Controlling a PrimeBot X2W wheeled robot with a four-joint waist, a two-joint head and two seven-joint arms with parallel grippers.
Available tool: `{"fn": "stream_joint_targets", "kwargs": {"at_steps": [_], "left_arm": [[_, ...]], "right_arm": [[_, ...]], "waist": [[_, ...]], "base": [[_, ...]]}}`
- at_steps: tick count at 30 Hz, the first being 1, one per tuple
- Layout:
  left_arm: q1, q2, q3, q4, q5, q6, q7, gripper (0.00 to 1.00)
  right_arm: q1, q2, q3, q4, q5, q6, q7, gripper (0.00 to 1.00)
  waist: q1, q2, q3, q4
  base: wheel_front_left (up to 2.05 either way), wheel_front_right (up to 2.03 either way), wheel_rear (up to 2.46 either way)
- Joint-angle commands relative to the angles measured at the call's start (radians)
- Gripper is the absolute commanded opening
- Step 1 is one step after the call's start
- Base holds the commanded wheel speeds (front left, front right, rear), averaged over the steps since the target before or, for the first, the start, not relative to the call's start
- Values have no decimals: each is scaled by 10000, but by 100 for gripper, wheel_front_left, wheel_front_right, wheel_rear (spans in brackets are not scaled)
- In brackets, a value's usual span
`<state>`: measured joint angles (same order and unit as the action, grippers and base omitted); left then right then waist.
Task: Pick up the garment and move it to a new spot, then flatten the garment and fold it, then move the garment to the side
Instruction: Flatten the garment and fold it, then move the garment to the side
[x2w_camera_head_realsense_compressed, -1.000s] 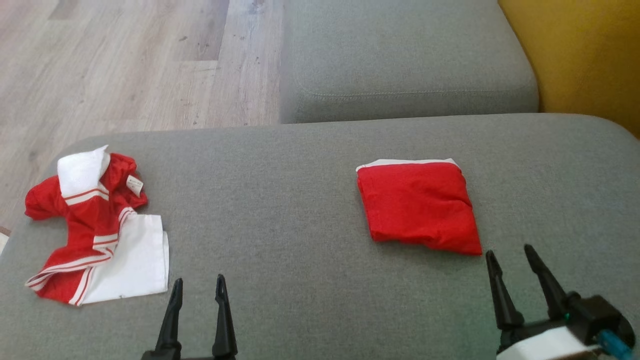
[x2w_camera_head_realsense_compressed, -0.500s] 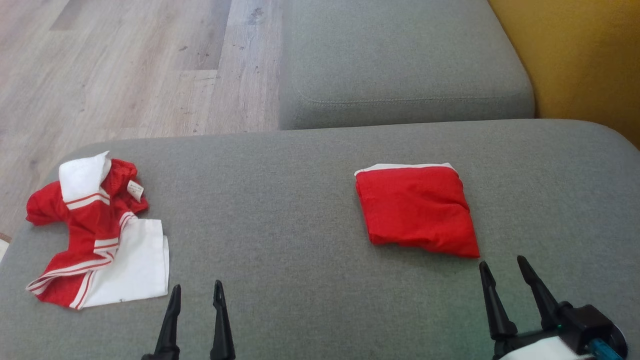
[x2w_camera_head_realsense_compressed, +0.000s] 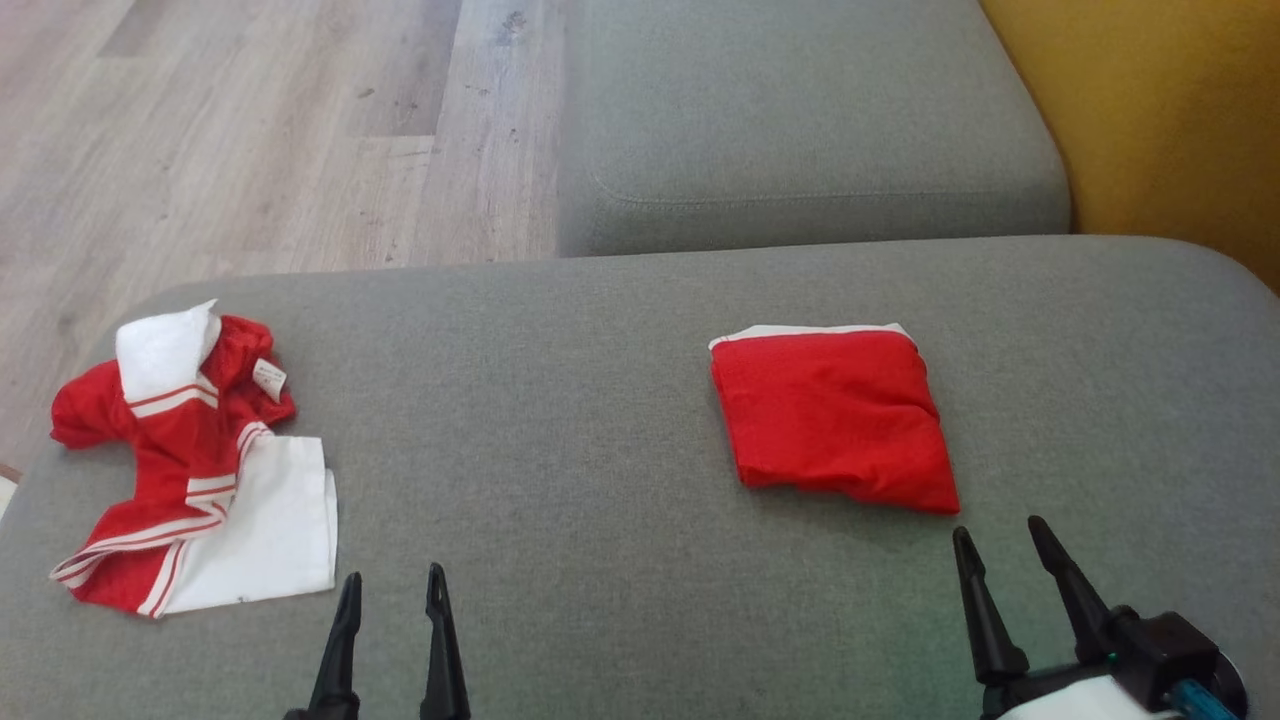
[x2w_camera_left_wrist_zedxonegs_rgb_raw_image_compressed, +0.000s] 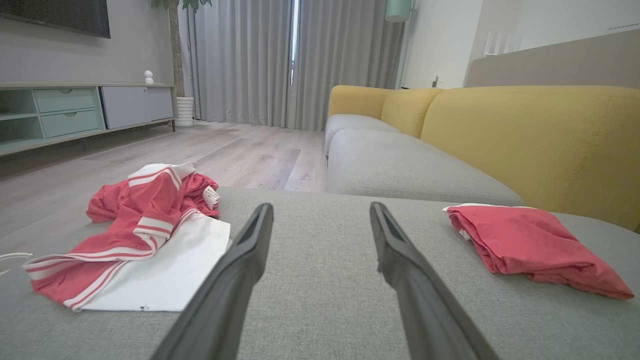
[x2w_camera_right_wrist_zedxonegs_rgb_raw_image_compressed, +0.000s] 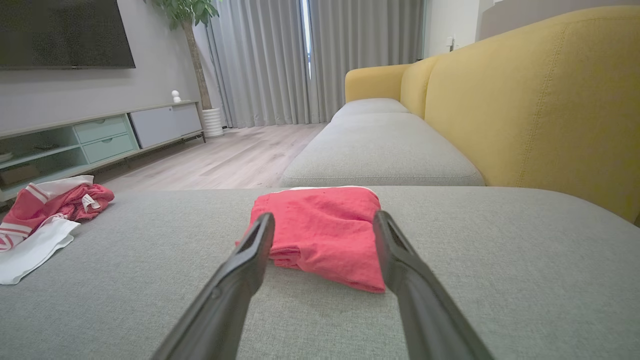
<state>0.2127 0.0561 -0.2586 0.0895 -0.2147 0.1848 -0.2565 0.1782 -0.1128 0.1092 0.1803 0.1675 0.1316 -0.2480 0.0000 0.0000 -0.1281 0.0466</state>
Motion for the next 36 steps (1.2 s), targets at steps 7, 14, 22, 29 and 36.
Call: {"fn": "stream_joint_targets", "kwargs": {"at_steps": [7,14,22,29,36], "left_arm": [[-379,-58,287,-350,-73,49,-53,100],[-526,-58,234,-438,-210,233,-53,100],[-778,-58,-100,-424,-147,277,-53,100],[-1212,-58,-417,-526,-63,356,-53,100],[-1846,-58,-809,-485,-159,441,-53,100]], "right_arm": [[-405,-178,292,-267,32,-9,-137,100],[-658,-278,278,-248,14,-9,-137,100],[-1338,-596,130,-22,-19,-9,-137,100],[-2282,-1040,-45,580,174,-9,-137,100],[-3645,-1814,307,1668,1080,-9,53,100]], "waist": [[0,0,264,-121],[0,0,720,-227],[0,0,1272,-262],[0,0,1997,-211],[0,0,2900,-121]], "base": [[0,0,0],[0,0,0],[0,0,0],[0,0,0],[0,0,0]]}}
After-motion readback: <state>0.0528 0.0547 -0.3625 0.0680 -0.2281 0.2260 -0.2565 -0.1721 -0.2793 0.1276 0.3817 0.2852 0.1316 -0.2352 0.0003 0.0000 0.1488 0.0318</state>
